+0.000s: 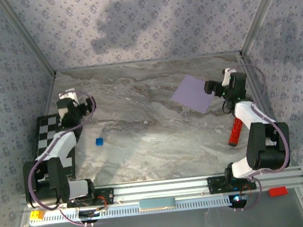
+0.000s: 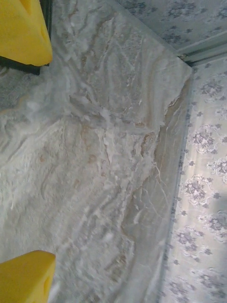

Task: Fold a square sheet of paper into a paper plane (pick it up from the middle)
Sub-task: Move the paper to the center of the table.

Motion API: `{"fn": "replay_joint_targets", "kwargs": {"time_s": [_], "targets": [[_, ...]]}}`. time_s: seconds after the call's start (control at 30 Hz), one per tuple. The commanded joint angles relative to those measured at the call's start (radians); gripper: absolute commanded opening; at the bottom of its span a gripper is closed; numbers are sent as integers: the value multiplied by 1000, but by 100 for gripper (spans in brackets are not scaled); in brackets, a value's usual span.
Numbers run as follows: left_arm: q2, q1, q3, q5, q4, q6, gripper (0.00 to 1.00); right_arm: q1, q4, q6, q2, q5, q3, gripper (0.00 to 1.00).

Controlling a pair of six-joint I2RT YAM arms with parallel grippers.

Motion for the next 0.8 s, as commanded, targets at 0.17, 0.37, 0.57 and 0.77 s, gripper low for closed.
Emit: {"fn": "replay_joint_targets", "kwargs": {"time_s": [0.17,0.37,0.57,0.77], "targets": [[104,128,231,416,-562,-429,100,65,-352,248,264,-268,212,94],[68,103,214,464,-558,-452,100,128,-390,265,377,-230,303,94],[18,60,211,448,-621,-415,100,160,-500,263,455,-136,375,93],[-44,13,219,465,-704,-384,100,218,-616,207,466,-103,369,92]]}}
